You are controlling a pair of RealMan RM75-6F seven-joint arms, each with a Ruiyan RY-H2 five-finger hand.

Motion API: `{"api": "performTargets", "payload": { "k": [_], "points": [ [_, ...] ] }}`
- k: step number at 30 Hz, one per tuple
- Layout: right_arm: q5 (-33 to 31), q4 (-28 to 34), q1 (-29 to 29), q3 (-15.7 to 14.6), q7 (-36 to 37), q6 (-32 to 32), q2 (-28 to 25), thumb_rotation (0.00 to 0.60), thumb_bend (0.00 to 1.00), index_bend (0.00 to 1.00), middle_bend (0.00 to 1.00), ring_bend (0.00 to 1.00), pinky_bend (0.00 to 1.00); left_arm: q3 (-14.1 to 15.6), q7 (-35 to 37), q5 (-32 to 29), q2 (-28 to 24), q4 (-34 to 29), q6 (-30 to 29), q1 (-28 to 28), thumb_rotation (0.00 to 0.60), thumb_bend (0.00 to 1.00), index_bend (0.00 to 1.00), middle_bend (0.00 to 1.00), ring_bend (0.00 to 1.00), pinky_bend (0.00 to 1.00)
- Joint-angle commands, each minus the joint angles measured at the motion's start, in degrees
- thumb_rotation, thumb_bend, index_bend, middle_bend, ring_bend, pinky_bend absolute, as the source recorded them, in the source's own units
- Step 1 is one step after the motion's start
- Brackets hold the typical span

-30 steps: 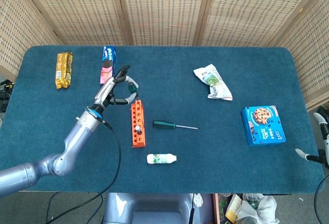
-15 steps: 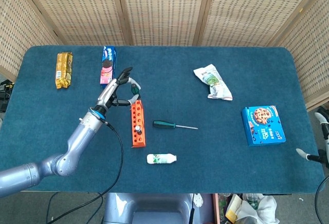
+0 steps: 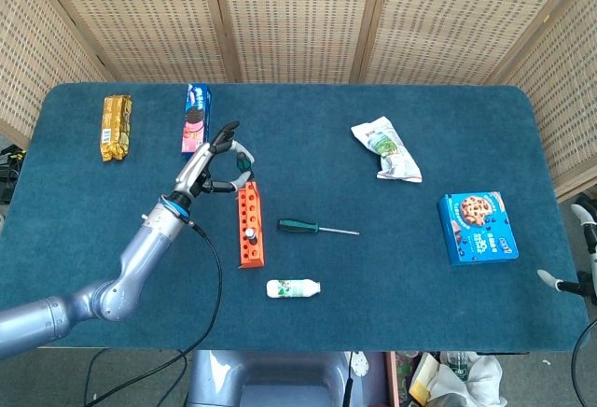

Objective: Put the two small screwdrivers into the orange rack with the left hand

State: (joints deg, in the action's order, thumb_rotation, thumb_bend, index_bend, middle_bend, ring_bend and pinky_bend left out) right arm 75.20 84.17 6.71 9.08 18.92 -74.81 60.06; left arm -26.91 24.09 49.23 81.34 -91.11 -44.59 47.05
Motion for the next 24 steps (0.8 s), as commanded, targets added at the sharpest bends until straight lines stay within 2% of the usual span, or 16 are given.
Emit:
{"api": "performTargets", "payload": {
  "k": [1, 8, 24],
  "points": [
    [-0.01, 0.0, -0.01, 0.01, 0.03, 0.0, 0.0, 0.6, 0.0, 0.0, 0.0, 0.0, 0.0, -0.18, 0.23, 0.13, -0.3, -0.26, -0.03, -0.17, 0.6, 0.52, 0.71, 0.0, 0.0, 0.0],
    [0.07, 0.05, -0.05, -0.01, -0.03, -0.11, -0.01, 0.6, 0.0, 0.0, 0.0, 0.0, 0.0, -0.1, 0.9, 0.34, -1.54, -1.24, 0.45, -0.86, 0.6, 0.52, 0.71, 0.0, 0.0, 0.0],
    [-0.07, 0.02, 0.0, 0.01, -0.2, 0.05, 0.07, 0.6, 0.0, 0.0, 0.0, 0.0, 0.0, 0.75, 0.84, 0.51, -0.57, 0.32, 0.95, -0.53, 0.6, 0.52, 0.71, 0.0, 0.0, 0.0]
  ]
}}
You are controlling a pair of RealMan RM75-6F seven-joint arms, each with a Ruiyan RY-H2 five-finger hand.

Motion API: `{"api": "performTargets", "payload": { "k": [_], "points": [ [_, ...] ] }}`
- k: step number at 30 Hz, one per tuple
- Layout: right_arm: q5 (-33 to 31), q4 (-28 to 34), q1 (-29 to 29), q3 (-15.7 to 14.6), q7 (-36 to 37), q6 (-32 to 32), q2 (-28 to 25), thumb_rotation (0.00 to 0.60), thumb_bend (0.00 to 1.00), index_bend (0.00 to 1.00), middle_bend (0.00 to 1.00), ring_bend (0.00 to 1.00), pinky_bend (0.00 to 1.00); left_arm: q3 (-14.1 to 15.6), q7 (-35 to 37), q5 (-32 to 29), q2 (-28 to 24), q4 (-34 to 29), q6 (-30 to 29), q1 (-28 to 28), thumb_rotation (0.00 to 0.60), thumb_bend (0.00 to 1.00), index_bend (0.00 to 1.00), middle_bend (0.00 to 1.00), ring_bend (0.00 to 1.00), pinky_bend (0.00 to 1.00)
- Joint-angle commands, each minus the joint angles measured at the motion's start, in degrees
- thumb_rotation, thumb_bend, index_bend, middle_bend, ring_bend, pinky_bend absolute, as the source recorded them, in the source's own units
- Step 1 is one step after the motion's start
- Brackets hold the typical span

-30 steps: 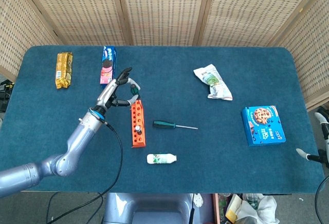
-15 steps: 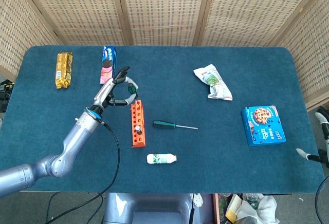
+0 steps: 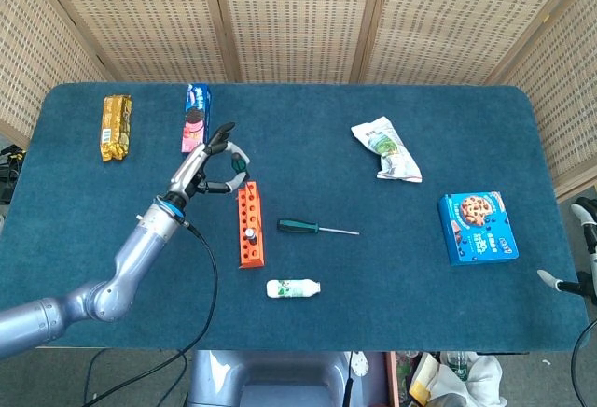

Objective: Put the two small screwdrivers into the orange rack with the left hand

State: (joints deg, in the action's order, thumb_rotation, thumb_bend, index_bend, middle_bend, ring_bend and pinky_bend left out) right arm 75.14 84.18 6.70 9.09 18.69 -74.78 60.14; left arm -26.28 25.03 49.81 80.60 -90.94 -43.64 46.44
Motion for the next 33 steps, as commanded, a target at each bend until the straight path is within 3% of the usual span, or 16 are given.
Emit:
{"api": "performTargets", "payload": {
  "k": [1, 18, 33],
  "points": [
    [0.01, 0.01, 0.01, 0.0, 0.05, 0.04, -0.01, 0.6, 0.0, 0.0, 0.0, 0.0, 0.0, 0.19, -0.19, -0.11, 0.34, 0.34, 0.01, 0.16, 0.6, 0.52, 0.71, 0.0, 0.0, 0.0],
    [-0.18, -0.22, 0.08, 0.04, 0.43, 0.41, -0.04, 0.6, 0.0, 0.0, 0.0, 0.0, 0.0, 4.12, -4.31, 0.26, 6.82, 6.43, -0.29, 1.81, 0.6, 0.52, 0.71, 0.0, 0.0, 0.0],
    [-0.13, -0.39, 0.13, 0.04, 0.77, 0.57, -0.06, 0.6, 0.0, 0.0, 0.0, 0.0, 0.0, 4.99, -5.82, 0.25, 9.9, 9.94, 0.21, 1.89, 0.6, 0.52, 0.71, 0.0, 0.0, 0.0]
  ]
}}
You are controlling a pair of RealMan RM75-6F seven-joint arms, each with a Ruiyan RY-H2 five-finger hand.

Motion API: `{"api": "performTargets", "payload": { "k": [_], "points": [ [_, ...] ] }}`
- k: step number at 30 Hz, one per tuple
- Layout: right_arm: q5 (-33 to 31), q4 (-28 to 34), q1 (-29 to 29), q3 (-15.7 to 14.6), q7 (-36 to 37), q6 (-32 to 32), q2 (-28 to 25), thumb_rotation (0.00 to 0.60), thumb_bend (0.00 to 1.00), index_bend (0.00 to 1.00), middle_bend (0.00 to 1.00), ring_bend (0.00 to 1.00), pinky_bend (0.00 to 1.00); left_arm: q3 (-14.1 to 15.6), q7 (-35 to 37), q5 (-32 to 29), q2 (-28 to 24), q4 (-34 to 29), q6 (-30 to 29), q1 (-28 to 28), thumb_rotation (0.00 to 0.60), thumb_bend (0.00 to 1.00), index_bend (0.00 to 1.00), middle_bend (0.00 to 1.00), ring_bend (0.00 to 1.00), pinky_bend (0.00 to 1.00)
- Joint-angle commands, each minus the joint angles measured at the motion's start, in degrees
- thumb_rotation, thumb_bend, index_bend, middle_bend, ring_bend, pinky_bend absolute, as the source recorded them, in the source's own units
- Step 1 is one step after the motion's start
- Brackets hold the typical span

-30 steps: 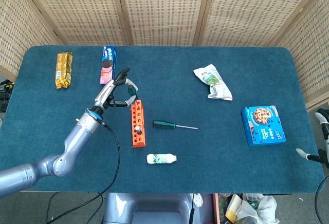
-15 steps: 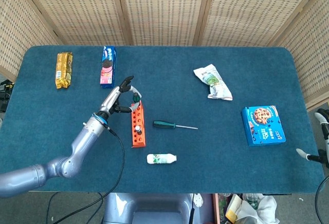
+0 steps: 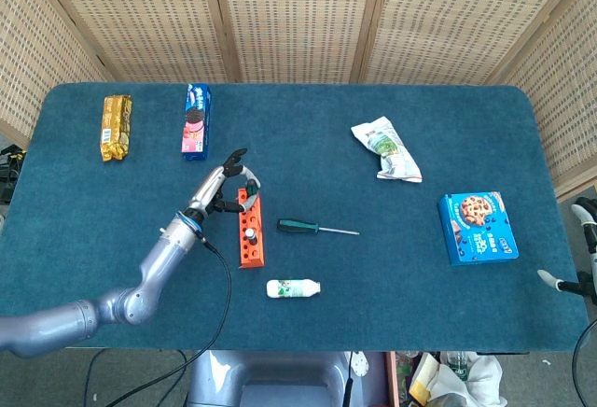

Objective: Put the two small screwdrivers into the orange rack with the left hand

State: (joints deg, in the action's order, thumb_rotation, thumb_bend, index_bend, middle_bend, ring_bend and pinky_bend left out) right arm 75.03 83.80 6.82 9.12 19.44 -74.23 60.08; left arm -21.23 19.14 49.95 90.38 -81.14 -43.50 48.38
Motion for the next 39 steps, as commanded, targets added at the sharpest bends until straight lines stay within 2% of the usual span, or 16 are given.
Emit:
{"api": "performTargets", "payload": {
  "k": [1, 7, 19, 34, 39],
  "points": [
    [-0.04, -0.04, 0.01, 0.03, 0.04, 0.03, 0.0, 0.6, 0.0, 0.0, 0.0, 0.0, 0.0, -0.13, 0.15, 0.24, 0.19, 0.2, 0.09, -0.13, 0.6, 0.52, 0.71, 0.0, 0.0, 0.0],
    [0.0, -0.03, 0.04, 0.02, 0.05, 0.07, -0.01, 0.6, 0.0, 0.0, 0.0, 0.0, 0.0, -0.45, 0.43, 0.57, 0.05, 0.14, 0.3, -0.53, 0.6, 0.53, 0.69, 0.0, 0.0, 0.0],
    [0.06, 0.03, -0.03, 0.01, 0.17, -0.06, -0.08, 0.6, 0.0, 0.0, 0.0, 0.0, 0.0, -0.33, -0.78, -0.42, -0.47, -0.03, 1.44, -0.57, 0.6, 0.52, 0.48, 0.0, 0.0, 0.0],
    [0.13, 0.06, -0.07, 0.0, 0.14, -0.17, -0.11, 0.6, 0.0, 0.0, 0.0, 0.0, 0.0, -0.8, -0.6, 0.03, -1.5, -1.44, 1.58, -1.21, 0.6, 0.31, 0.31, 0.0, 0.0, 0.0],
    [0.25, 0.15, -0.09, -0.04, 0.03, -0.27, -0.12, 0.6, 0.0, 0.0, 0.0, 0.0, 0.0, -1.61, 0.79, 1.3, -3.3, -3.05, 1.03, -2.28, 0.6, 0.24, 0.21, 0.0, 0.0, 0.0]
  ]
}}
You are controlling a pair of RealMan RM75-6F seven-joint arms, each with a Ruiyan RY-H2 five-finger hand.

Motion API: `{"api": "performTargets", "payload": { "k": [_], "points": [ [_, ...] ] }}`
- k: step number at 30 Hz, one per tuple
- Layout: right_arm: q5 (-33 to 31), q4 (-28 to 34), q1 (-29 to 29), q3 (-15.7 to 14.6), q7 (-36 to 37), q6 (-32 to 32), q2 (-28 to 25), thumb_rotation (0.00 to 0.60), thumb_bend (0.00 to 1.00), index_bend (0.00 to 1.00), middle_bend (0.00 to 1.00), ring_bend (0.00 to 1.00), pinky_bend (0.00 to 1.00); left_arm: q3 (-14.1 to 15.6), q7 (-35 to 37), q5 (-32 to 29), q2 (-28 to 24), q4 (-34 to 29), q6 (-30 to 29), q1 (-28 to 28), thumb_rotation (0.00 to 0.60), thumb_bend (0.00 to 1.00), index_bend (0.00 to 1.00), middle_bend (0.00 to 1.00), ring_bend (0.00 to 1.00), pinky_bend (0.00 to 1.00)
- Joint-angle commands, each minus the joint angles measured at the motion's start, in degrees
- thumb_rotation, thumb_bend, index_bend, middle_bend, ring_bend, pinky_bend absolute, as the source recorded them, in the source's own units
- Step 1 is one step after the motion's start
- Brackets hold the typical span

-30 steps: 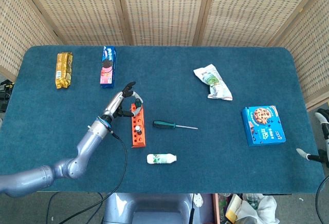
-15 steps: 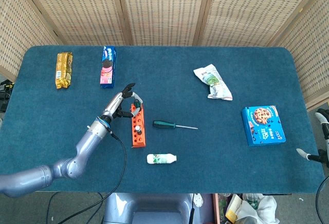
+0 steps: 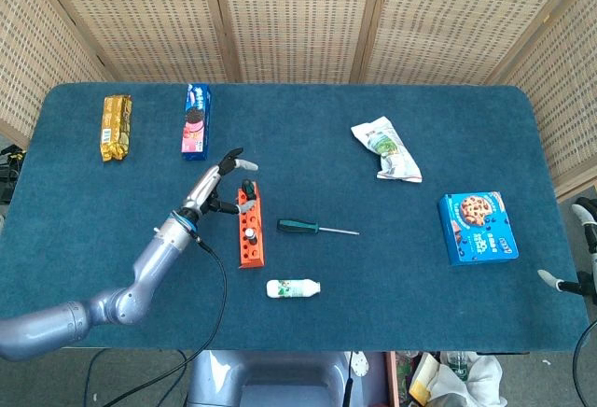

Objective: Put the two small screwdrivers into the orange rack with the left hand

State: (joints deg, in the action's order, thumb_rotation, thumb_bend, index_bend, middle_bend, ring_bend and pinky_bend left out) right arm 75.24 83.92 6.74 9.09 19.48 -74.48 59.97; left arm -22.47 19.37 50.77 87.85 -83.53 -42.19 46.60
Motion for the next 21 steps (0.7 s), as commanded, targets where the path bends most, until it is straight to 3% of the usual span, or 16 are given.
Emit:
{"api": "performTargets", "payload": {
  "k": [1, 5, 9, 14, 21],
  "points": [
    [0.09, 0.08, 0.0, -0.01, -0.03, -0.08, -0.01, 0.6, 0.0, 0.0, 0.0, 0.0, 0.0, -0.67, 1.05, 0.85, -1.6, -1.41, -0.52, -0.96, 0.6, 0.23, 0.17, 0.0, 0.0, 0.0],
    [0.28, 0.17, -0.1, -0.08, -0.06, -0.32, -0.03, 0.6, 0.0, 0.0, 0.0, 0.0, 0.0, -1.05, 1.66, 3.23, -5.84, -4.73, -2.09, -3.14, 0.6, 0.13, 0.01, 0.0, 0.0, 0.0],
    [0.3, 0.22, -0.13, -0.11, -0.27, -0.43, 0.02, 0.6, 0.0, 0.0, 0.0, 0.0, 0.0, 0.71, -2.8, 8.5, -12.68, -8.54, -7.91, -6.98, 0.6, 0.01, 0.0, 0.0, 0.0, 0.0],
    [0.59, 0.62, -0.25, -0.22, -1.21, -1.02, 0.18, 0.6, 0.0, 0.0, 0.0, 0.0, 0.0, 5.45, -14.12, 14.12, -20.26, -12.11, -21.41, -14.74, 0.6, 0.0, 0.0, 0.0, 0.0, 0.0],
    [0.9, 0.35, -0.39, -0.19, -3.7, -2.46, 0.9, 0.6, 0.0, 0.0, 0.0, 0.0, 0.0, 12.37, -18.11, 18.49, -24.01, -13.07, -34.05, -25.76, 0.6, 0.0, 0.0, 0.0, 0.0, 0.0]
  ]
}}
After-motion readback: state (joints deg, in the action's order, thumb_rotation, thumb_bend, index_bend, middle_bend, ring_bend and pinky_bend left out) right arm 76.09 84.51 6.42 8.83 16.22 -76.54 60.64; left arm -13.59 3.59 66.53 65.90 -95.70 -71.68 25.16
